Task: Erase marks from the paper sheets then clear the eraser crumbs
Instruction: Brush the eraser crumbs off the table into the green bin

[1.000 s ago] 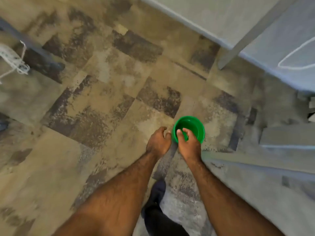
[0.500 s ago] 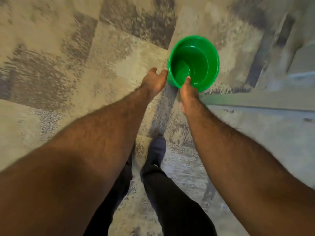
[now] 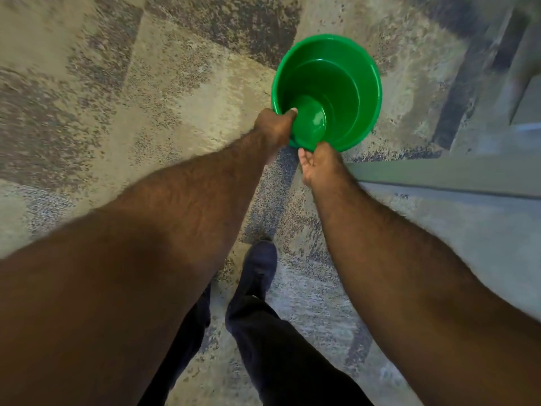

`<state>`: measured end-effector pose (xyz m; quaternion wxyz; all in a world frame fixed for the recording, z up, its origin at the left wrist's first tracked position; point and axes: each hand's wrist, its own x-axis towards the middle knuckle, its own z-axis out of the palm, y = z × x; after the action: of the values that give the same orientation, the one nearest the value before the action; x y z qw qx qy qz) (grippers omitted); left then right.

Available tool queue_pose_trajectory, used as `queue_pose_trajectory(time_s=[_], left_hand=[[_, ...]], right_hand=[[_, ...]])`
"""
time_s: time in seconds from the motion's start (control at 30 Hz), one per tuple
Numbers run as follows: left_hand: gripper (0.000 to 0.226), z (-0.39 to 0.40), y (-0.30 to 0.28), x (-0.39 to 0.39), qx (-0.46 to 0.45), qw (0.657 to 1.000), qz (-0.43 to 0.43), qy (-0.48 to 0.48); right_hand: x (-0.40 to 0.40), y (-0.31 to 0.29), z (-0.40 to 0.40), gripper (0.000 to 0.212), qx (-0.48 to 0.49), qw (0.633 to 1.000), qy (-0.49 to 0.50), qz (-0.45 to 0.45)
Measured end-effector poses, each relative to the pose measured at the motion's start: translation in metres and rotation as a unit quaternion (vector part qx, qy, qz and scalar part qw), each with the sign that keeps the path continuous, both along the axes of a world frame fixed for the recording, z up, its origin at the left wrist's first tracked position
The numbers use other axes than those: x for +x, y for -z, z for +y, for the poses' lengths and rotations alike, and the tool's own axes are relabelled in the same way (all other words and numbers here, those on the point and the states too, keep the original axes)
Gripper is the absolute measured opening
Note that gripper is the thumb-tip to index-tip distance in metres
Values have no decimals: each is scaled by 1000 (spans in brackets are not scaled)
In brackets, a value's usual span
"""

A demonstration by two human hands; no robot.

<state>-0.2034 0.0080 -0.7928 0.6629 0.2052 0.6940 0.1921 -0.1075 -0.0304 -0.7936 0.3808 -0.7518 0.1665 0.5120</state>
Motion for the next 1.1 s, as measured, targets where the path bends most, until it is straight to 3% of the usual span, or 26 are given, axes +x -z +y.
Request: queue_pose_trajectory(time_s=[0.13,0.33,0.47,0.53,0.6,0.7,0.83,0.97,1.1], left_hand=[[44,-7,-21,-24,-16,998,31,-56],[34,-21,-93,-106,11,982,103,-160],[20,-32,-169,-160,61,961,115,-244],[16,-38,-206,-173,92,952,122,-265],[17,-46,-266,-193,122,943,132,-279],[23,-58,-330,-203,155,935,165,-271],[21,-77,-422,-210,174,930,157,-284],[20,-92,-512,-211,171,928,130,-304],[22,-117,-567,-205,203,931,147,-264]], right_hand=[[-26,-24,-1,12,17,1000,-22,-11],[-105,-105,-6,8,64,992,-102,-32],[-151,-181,-8,16,81,957,-260,-96],[-164,-214,-13,34,58,911,-367,-176],[-179,-270,-15,53,32,837,-453,-305],[-187,-337,-21,68,40,760,-455,-463],[-184,-432,-22,65,77,601,-519,-603],[-181,-538,-22,44,177,512,-557,-629],[-182,-627,-30,49,323,453,-587,-588]])
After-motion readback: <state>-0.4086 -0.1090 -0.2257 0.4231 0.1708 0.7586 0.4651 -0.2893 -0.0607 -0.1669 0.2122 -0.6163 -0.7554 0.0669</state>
